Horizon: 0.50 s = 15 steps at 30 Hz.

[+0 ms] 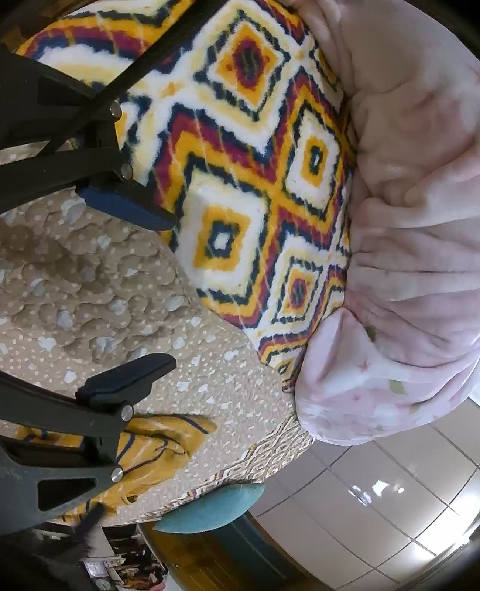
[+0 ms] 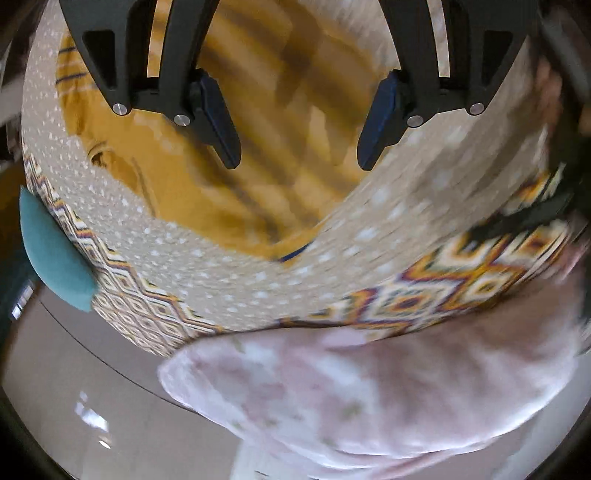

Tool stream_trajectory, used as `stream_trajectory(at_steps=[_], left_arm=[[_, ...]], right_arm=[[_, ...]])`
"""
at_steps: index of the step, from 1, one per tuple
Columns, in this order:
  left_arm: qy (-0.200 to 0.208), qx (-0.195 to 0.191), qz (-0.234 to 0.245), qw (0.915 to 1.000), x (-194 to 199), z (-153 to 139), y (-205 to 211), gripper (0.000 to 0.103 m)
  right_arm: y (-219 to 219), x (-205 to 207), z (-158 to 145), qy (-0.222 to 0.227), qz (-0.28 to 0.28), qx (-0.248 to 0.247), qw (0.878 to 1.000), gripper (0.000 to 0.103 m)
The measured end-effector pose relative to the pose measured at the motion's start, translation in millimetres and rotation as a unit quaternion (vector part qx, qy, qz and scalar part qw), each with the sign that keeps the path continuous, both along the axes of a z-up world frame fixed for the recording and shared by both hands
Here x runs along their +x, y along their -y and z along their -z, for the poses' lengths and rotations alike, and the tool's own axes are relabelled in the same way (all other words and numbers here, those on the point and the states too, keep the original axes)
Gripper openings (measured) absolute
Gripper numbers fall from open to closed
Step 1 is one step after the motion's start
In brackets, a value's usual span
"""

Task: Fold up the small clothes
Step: 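Lift the held sweater edge and fold it over the body with the right gripper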

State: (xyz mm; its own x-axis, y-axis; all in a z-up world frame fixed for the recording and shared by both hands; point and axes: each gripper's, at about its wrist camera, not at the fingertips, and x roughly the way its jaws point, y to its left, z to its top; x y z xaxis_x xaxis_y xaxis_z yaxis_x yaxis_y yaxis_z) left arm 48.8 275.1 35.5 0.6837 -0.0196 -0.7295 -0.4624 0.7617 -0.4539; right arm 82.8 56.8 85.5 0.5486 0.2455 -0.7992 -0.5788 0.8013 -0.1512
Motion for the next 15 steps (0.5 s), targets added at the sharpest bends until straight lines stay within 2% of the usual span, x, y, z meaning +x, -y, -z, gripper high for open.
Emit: stream_trajectory(at_steps=[2, 5, 6, 7, 9, 12, 14, 15], left_arm=[[0.002, 0.002, -0.001, 1.0, -1.6, -1.4, 0.4, 0.068], [0.004, 0.002, -0.002, 1.0, -3.5, -1.9, -0.1, 0.068], [0.004, 0.001, -0.003, 1.0, -3.9, -1.7, -0.5, 0.068], [0.004, 0.0, -0.003, 1.0, -4.0, -1.5, -0.9, 0.068], [0.003, 0.001, -0.004, 1.0, -4.2, -1.1, -1.8, 0.068], [0.002, 0.001, -0.008, 1.0, -4.5, -0.2, -5.0, 0.068], [0.003, -0.003, -0.012, 0.9999, -4.8, 0.8, -8.6, 0.068], [0.003, -0.007, -0.014, 0.9999, -5.2, 1.1, -10.5, 0.068]], right_arm=[[-2.6, -25.6, 7.7, 0.004, -0.027, -0.013, 1.0, 0.07], [-12.2, -49.9, 23.3, 0.035, -0.057, -0.057, 0.996, 0.068], [-17.3, -55.6, 29.0, 0.045, -0.068, -0.073, 0.994, 0.059], [-22.1, -57.7, 34.4, 0.052, -0.081, -0.085, 0.992, 0.044], [-35.0, -63.6, 45.2, 0.065, -0.109, -0.106, 0.986, 0.032], [-50.7, -63.9, 66.2, 0.08, -0.127, -0.151, 0.977, 0.031], [-55.0, -59.6, 76.4, 0.089, -0.127, -0.173, 0.973, 0.023], [-56.1, -55.8, 76.6, 0.079, -0.124, -0.164, 0.975, 0.016]])
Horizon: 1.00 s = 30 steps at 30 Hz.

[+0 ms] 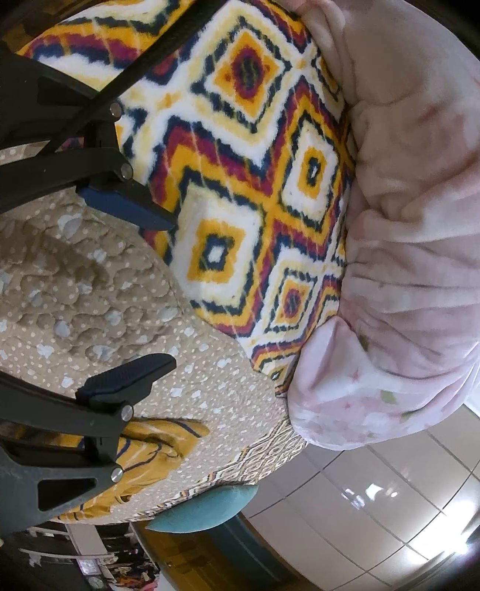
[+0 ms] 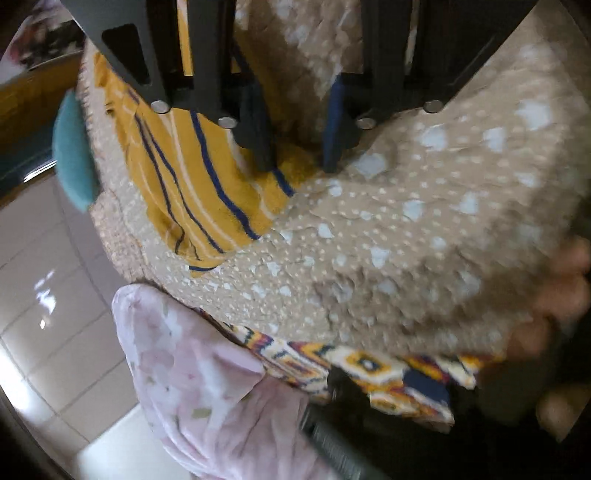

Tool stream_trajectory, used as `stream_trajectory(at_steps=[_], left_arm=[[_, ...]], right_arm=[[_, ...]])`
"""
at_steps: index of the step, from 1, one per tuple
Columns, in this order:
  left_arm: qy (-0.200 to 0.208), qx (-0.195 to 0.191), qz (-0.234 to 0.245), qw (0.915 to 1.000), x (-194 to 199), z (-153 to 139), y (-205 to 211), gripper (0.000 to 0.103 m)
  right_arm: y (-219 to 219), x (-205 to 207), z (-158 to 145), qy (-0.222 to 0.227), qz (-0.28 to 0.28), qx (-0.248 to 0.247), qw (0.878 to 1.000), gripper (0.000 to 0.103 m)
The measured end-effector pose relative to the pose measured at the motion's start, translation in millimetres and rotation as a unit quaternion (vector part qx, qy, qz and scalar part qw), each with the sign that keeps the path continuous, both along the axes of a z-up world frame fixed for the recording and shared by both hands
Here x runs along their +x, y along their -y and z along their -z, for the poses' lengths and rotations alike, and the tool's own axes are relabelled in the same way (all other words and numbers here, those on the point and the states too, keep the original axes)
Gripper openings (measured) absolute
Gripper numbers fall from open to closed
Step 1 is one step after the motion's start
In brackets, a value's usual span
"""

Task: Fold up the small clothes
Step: 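Lift the held sweater edge and fold it over the body with the right gripper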

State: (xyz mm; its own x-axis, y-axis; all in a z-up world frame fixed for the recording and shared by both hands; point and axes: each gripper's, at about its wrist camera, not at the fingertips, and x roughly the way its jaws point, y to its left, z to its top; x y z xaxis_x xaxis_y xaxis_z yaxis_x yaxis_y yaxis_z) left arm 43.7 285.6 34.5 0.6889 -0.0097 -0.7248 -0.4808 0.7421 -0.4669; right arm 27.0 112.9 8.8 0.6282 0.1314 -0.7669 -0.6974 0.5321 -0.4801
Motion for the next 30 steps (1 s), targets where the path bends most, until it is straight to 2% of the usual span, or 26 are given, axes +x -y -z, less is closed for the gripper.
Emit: stream_trajectory(at_steps=[4, 8, 10, 11, 13, 16, 19, 22, 25, 27, 30], left_arm=[[0.004, -0.002, -0.012, 0.9999, -1.3, -0.6, -6.5, 0.068], [0.003, 0.003, -0.008, 1.0, -0.5, -0.5, -6.3, 0.068], [0.0, 0.007, -0.003, 1.0, 0.5, -0.2, -5.5, 0.068], [0.0, 0.006, -0.003, 1.0, 0.7, 0.1, -5.6, 0.068], [0.0, 0.001, -0.007, 1.0, 0.8, 1.1, -7.2, 0.068], [-0.002, -0.004, -0.009, 0.9999, 2.1, 3.0, -7.5, 0.068], [-0.002, 0.0, -0.004, 1.0, 3.6, 3.1, -4.2, 0.068], [-0.002, 0.003, -0.003, 1.0, 3.9, 3.5, -2.5, 0.068], [-0.002, -0.002, -0.008, 1.0, 3.1, 5.1, -5.5, 0.068], [-0.002, -0.008, -0.012, 0.9999, 2.0, 6.3, -8.4, 0.068], [-0.001, -0.015, -0.018, 0.9997, 0.6, 7.6, -13.0, 0.068]], right_arm=[[-1.9, 22.4, -25.3, -0.066, 0.032, 0.091, 0.993, 0.01], [11.0, 43.3, -51.2, -0.113, 0.061, 0.179, 0.975, 0.01], [27.6, 45.6, -60.1, -0.14, 0.071, 0.22, 0.963, 0.012], [36.3, 43.9, -64.4, -0.135, 0.078, 0.23, 0.961, 0.014], [46.7, 36.3, -69.4, -0.118, 0.09, 0.233, 0.961, 0.036], [57.2, 21.4, -63.4, -0.095, 0.087, 0.201, 0.971, 0.048], [50.6, 5.1, -40.1, -0.073, 0.065, 0.129, 0.987, 0.052], [32.5, -10.5, -14.9, -0.026, 0.039, 0.049, 0.998, 0.052], [6.5, -15.1, 8.1, 0.065, 0.022, -0.033, 0.997, 0.051], [-8.5, -10.7, 14.7, 0.107, 0.02, -0.06, 0.992, 0.051], [-26.2, 12.5, 20.6, 0.112, 0.04, -0.074, 0.99, 0.051]])
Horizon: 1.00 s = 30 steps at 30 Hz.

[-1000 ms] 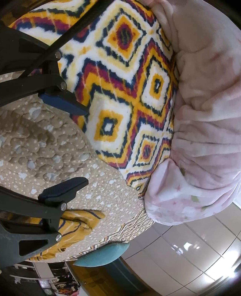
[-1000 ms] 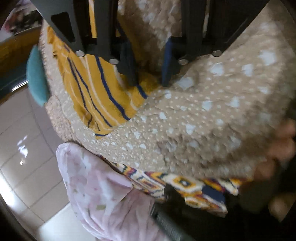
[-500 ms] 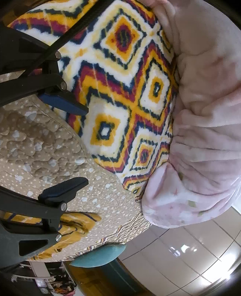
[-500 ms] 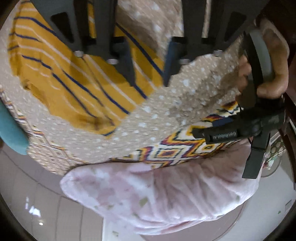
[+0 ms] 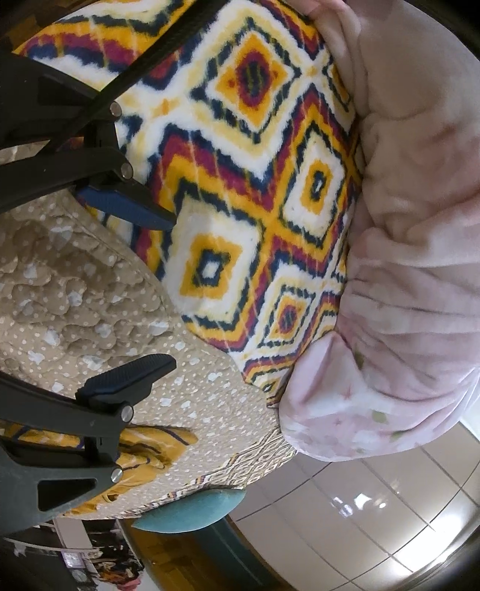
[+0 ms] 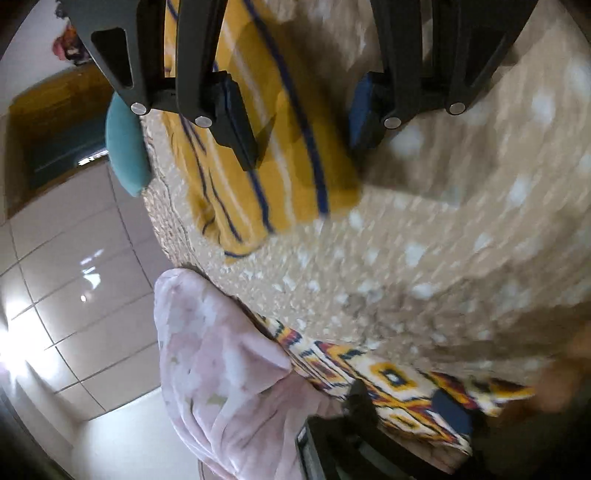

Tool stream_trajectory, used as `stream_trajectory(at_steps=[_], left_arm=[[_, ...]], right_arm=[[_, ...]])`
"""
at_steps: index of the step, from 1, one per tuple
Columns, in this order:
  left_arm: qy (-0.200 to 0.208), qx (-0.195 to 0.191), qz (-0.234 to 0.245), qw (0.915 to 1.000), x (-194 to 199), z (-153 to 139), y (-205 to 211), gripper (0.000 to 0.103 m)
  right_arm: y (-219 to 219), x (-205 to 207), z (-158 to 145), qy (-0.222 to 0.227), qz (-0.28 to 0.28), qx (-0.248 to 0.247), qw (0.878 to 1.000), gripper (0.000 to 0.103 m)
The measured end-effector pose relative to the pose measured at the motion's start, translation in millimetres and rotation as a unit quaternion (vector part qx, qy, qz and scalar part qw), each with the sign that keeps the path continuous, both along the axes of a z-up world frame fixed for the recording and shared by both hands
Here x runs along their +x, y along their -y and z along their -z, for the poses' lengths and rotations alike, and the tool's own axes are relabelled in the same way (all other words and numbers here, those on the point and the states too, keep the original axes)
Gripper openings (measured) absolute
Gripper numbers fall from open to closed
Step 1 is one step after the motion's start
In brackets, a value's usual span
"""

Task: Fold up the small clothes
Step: 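Lift the held sweater edge and fold it over the body with the right gripper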

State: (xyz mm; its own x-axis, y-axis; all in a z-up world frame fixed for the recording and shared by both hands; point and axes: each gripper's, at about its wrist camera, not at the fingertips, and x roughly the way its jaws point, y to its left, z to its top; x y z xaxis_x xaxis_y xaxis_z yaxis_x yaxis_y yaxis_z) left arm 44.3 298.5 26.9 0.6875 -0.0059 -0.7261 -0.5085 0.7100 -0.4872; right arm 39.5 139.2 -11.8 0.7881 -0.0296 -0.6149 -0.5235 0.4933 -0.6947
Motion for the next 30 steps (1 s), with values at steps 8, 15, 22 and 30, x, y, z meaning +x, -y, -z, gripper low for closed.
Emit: stream_trajectory(at_steps=[8, 15, 22, 30], left_arm=[[0.012, 0.002, -0.008, 0.9999, -10.2, -8.8, -2.6, 0.068], [0.051, 0.051, 0.044, 0.9964, -38.8, -55.5, 49.0, 0.073], [0.054, 0.117, 0.166, 0.9778, -39.4, -80.9, 147.5, 0.074], [0.018, 0.096, 0.318, 0.9429, -14.2, -64.3, 282.4, 0.075]], right_arm=[[-2.5, 28.9, -9.0, -0.069, 0.046, 0.089, 0.993, 0.011], [74.5, 46.2, -99.3, -0.084, 0.114, 0.277, 0.95, 0.009], [317.2, 33.4, -174.2, -0.019, 0.259, 0.474, 0.841, 0.009], [470.1, -10.1, -51.6, -0.131, 0.368, 0.585, 0.711, 0.009]])
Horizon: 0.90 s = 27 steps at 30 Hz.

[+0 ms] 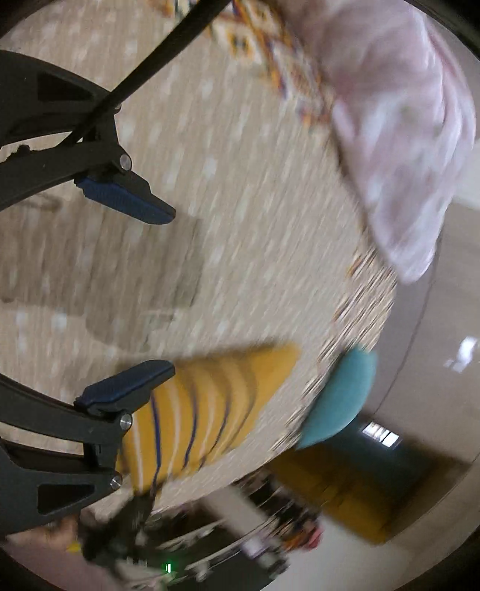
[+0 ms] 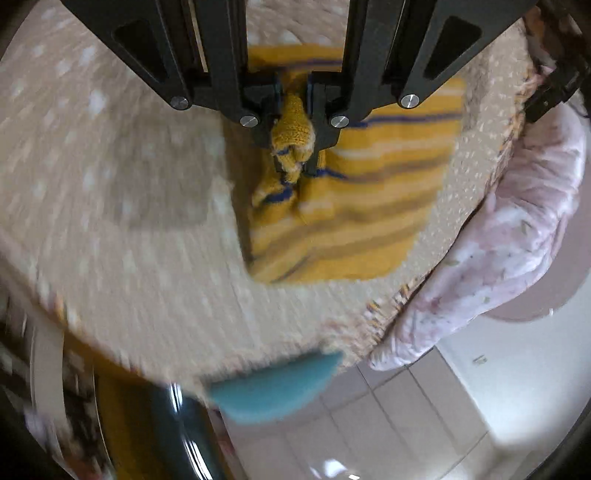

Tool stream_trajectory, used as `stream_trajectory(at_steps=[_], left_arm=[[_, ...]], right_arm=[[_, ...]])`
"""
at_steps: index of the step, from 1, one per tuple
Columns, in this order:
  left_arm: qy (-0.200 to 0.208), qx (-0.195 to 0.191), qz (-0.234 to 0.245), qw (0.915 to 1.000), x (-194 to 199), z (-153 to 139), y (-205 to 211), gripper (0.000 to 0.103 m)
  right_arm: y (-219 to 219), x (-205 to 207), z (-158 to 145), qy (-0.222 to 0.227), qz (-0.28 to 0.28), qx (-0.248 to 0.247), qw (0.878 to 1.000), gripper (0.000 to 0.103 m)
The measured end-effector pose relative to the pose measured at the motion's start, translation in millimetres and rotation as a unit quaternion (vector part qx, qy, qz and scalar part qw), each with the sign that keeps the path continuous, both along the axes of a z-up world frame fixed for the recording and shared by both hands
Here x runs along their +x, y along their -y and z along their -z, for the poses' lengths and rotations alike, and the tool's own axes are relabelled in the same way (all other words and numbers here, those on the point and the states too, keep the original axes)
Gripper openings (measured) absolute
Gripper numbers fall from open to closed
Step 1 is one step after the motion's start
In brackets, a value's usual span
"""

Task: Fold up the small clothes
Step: 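Lift the held sweater edge and fold it over the body with the right gripper, then release the sweater and press the new fold flat with the right gripper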

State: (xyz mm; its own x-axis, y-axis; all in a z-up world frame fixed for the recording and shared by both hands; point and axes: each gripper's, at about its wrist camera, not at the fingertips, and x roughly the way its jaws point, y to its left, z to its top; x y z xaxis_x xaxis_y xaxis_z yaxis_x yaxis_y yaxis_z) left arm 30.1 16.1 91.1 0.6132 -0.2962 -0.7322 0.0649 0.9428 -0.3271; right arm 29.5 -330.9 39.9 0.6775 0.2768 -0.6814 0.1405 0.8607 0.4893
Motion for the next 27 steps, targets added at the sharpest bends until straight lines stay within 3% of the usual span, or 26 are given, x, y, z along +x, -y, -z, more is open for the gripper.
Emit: stream_trajectory(at_steps=[7, 12, 17, 21, 27], left_arm=[[-0.01, 0.033, 0.077, 0.9964, 2.6, 2.3, 78.8, 0.075], [0.008, 0.039, 0.074, 0.9964, 18.4, 1.1, 84.1, 0.075], [-0.003, 0.049, 0.058, 0.9971, 45.3, 18.8, 83.8, 0.075], [-0.033, 0.081, 0.093, 0.9918, 52.5, 52.4, 100.0, 0.076], [-0.055, 0.045, 0.096, 0.9929, 44.6, 59.2, 86.7, 0.082]], right_arm=[[-6.9, -6.4, 6.1, 0.022, -0.024, 0.019, 0.999, 0.009], [3.7, -17.3, 11.4, 0.02, -0.027, 0.005, 0.999, 0.012], [21.3, -38.9, -2.7, 0.053, 0.0, 0.021, 0.998, 0.032], [20.7, -48.2, -21.5, 0.074, 0.007, -0.001, 0.997, 0.033], [-11.0, -35.8, -37.3, 0.087, -0.018, -0.038, 0.995, 0.031]])
